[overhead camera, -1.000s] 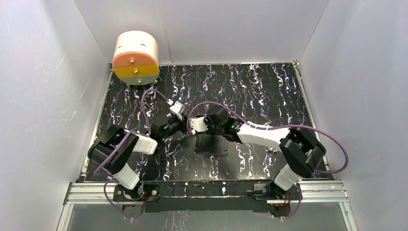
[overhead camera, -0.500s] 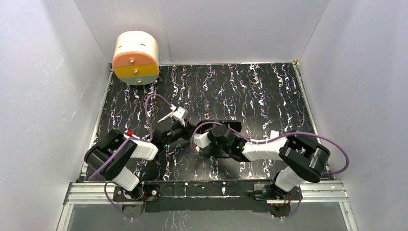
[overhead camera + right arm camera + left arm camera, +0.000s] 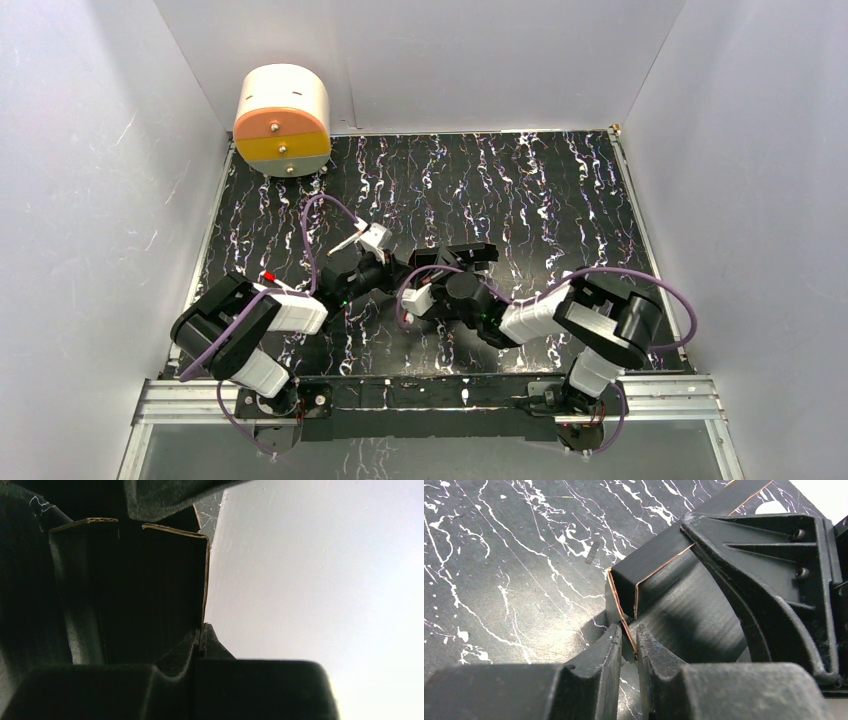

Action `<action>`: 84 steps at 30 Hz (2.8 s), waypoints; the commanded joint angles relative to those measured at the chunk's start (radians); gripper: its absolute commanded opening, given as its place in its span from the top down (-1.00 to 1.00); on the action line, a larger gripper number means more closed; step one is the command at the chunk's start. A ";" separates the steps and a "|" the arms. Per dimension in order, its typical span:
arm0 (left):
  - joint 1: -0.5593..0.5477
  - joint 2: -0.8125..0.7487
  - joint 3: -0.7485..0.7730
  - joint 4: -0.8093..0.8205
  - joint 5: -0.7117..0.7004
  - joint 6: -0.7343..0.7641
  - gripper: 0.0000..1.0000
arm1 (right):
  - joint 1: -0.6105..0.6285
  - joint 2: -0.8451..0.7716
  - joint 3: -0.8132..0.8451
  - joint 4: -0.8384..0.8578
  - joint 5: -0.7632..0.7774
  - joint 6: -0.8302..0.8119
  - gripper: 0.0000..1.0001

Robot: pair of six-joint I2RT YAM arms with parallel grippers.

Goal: Fold the paper box
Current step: Fold the paper box at the center of the board.

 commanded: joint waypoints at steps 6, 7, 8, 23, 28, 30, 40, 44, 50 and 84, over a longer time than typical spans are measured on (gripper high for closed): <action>-0.021 -0.051 0.001 0.048 0.025 -0.023 0.37 | 0.059 0.129 -0.079 0.423 -0.063 -0.131 1.00; -0.020 -0.065 -0.001 0.044 0.020 -0.024 0.34 | 0.059 0.137 -0.087 0.444 -0.059 -0.135 1.00; -0.021 -0.077 -0.001 0.039 0.016 -0.026 0.31 | 0.058 0.144 -0.096 0.458 -0.056 -0.136 1.00; 0.098 -0.344 -0.016 -0.133 -0.086 -0.009 0.07 | 0.059 0.169 -0.132 0.537 -0.031 -0.149 1.00; 0.168 -0.330 0.018 -0.210 -0.150 0.013 0.06 | 0.059 0.179 -0.130 0.551 -0.035 -0.148 1.00; 0.191 -0.275 0.034 -0.220 -0.128 0.010 0.07 | 0.058 0.177 -0.126 0.549 -0.039 -0.147 1.00; 0.234 -0.036 0.132 -0.309 0.055 0.002 0.17 | 0.055 0.114 -0.093 0.437 -0.063 -0.116 1.00; 0.234 0.027 0.159 -0.311 0.194 -0.001 0.23 | 0.044 0.084 -0.077 0.381 -0.078 -0.103 1.00; 0.230 0.045 0.172 -0.292 0.311 0.000 0.32 | 0.031 0.037 -0.059 0.297 -0.104 -0.074 0.98; 0.177 0.000 0.117 -0.196 0.256 -0.050 0.34 | -0.074 -0.091 0.009 -0.034 -0.302 0.144 0.90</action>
